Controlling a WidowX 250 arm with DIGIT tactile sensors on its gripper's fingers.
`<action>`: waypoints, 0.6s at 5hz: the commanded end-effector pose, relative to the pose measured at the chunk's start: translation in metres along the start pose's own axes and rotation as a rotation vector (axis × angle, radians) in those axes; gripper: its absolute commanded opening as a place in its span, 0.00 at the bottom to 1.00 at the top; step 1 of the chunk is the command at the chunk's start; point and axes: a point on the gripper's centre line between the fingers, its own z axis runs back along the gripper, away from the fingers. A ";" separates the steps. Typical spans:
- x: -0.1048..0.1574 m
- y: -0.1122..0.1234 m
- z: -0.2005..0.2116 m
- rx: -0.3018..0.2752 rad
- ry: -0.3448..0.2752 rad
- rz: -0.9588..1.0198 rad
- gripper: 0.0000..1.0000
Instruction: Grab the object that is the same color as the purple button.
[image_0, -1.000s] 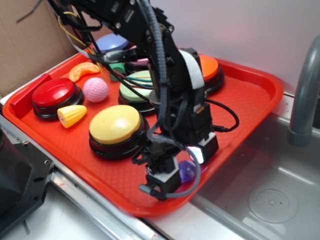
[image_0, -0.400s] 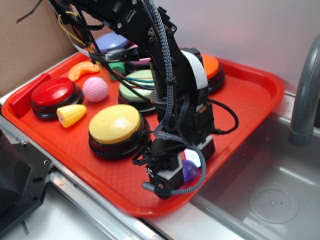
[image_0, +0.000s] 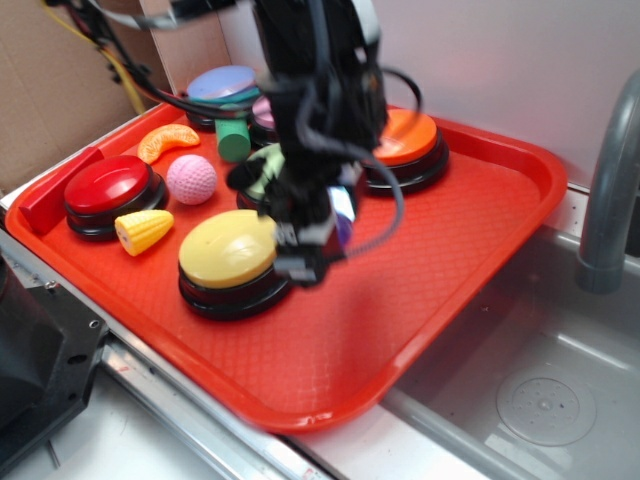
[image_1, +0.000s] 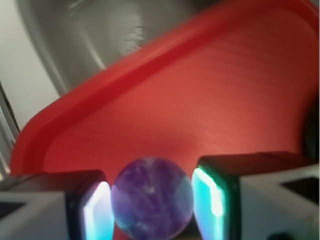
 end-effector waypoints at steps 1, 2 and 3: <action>-0.033 0.019 0.073 0.073 0.029 0.503 0.00; -0.057 0.030 0.089 0.090 0.068 0.749 0.00; -0.078 0.038 0.102 0.144 0.090 0.882 0.00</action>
